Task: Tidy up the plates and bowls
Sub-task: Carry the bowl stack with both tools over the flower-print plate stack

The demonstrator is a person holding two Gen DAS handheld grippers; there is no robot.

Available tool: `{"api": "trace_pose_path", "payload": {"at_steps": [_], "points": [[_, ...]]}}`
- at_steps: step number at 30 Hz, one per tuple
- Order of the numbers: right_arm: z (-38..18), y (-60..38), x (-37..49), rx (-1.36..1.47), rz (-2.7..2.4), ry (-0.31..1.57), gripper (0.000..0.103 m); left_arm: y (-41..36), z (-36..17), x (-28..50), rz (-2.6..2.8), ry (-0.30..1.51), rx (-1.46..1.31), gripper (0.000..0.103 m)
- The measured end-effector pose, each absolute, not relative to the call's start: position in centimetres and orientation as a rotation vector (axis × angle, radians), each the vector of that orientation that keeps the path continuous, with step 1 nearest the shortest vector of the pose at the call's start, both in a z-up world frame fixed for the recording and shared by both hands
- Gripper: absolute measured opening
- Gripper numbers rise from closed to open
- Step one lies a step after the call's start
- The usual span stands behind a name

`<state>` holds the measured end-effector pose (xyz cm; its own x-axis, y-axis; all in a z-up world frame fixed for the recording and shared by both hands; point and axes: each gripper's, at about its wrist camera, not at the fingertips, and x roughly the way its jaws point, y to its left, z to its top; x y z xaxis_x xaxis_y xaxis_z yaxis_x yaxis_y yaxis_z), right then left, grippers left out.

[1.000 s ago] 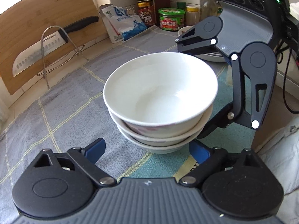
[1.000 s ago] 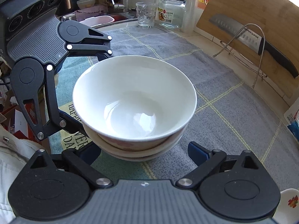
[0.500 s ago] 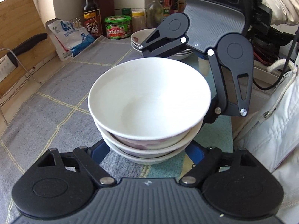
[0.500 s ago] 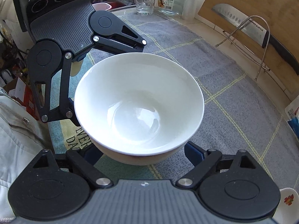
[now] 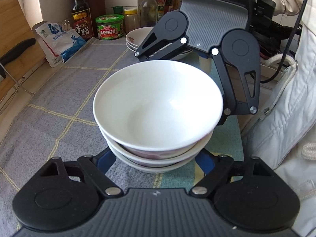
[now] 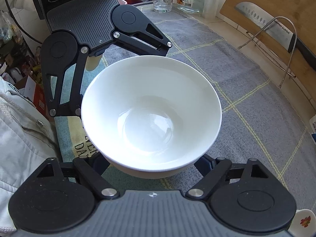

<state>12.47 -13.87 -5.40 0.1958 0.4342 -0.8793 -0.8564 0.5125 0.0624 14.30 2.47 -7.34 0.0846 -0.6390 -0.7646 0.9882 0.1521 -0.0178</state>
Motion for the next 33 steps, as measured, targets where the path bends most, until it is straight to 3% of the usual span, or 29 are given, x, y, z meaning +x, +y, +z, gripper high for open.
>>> {"api": "trace_pose_path", "payload": {"at_steps": [19,33], "points": [[-4.2,-15.0,11.8,-0.5,0.943,1.007,0.091,0.9,-6.6,13.5,-1.321,0.727,0.605,0.086],[-1.1,-23.0,12.3,-0.523,0.894,0.975,0.091,-7.6,-4.4,13.3,-1.325,0.646,0.617,0.086]]}}
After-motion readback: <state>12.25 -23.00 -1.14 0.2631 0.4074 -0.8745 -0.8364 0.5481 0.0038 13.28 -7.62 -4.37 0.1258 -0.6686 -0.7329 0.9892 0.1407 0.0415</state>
